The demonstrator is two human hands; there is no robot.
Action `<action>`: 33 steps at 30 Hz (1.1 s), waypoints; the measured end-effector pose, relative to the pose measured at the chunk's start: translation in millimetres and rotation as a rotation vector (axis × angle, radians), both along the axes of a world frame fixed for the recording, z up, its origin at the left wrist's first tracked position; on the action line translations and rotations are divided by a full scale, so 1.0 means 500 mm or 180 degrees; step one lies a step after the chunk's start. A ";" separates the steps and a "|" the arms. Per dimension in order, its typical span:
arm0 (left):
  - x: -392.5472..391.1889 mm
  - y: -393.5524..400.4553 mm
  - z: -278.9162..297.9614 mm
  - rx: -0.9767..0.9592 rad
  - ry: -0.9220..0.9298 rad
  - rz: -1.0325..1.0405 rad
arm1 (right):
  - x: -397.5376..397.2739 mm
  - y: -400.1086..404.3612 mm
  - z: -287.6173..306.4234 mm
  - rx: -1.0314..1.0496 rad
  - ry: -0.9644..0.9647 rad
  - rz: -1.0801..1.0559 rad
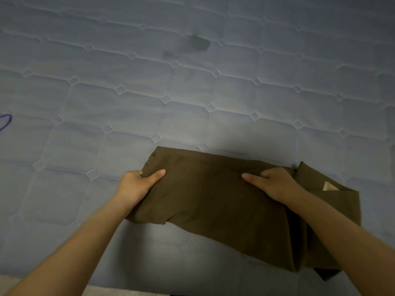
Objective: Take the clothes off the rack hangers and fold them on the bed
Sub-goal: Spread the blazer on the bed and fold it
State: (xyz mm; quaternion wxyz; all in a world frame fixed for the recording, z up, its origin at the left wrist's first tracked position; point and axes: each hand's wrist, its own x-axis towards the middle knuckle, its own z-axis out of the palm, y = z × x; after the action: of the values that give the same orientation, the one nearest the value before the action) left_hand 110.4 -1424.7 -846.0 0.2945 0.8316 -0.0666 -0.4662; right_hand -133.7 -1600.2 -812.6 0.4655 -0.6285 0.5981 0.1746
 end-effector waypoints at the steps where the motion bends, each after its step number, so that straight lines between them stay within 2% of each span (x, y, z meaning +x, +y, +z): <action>1: 0.001 0.001 -0.004 -0.0012 -0.0044 -0.0059 | -0.001 -0.001 -0.003 -0.0019 -0.0060 -0.0026; 5: 0.002 0.004 -0.006 -0.0152 -0.0036 0.0017 | 0.006 -0.007 0.001 0.0631 -0.0615 -0.0586; 7: -0.002 0.006 -0.003 -0.0312 0.0028 0.0182 | 0.007 -0.008 0.004 0.0722 -0.0825 -0.0619; 13: -0.005 0.010 0.002 -0.0447 0.0134 0.0771 | 0.008 -0.012 -0.006 0.0142 -0.0704 -0.0205; 17: -0.008 0.008 -0.004 -0.0432 -0.0072 0.1100 | 0.030 -0.027 -0.006 -0.0369 -0.0224 0.0768; 20: -0.009 0.009 -0.016 -0.0435 -0.0234 0.1272 | 0.054 -0.032 -0.015 -0.0776 -0.0113 0.1178; 23: -0.008 0.010 -0.029 -0.0427 -0.0423 0.1264 | 0.069 -0.036 -0.018 -0.1312 -0.0041 0.1350; 26: -0.001 0.008 -0.036 -0.0340 -0.0688 0.0957 | 0.072 -0.041 -0.019 -0.1684 0.0223 0.1490; 28: 0.004 0.007 -0.039 -0.0238 -0.0878 0.0812 | 0.065 -0.047 -0.026 -0.1688 0.0102 0.1358; 31: 0.009 0.007 -0.043 0.0001 -0.1109 0.0710 | 0.043 -0.068 -0.028 -0.1432 -0.0393 0.0645; 33: 0.007 0.006 -0.043 0.0200 -0.1217 0.0680 | 0.009 -0.087 -0.023 -0.1493 -0.0394 0.0362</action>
State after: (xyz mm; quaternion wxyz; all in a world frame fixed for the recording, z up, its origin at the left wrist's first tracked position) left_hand 114.1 -1421.7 -867.3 0.2982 0.9159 -0.0181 -0.2680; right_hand -129.0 -1643.9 -824.0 0.3321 -0.7616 0.5562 0.0182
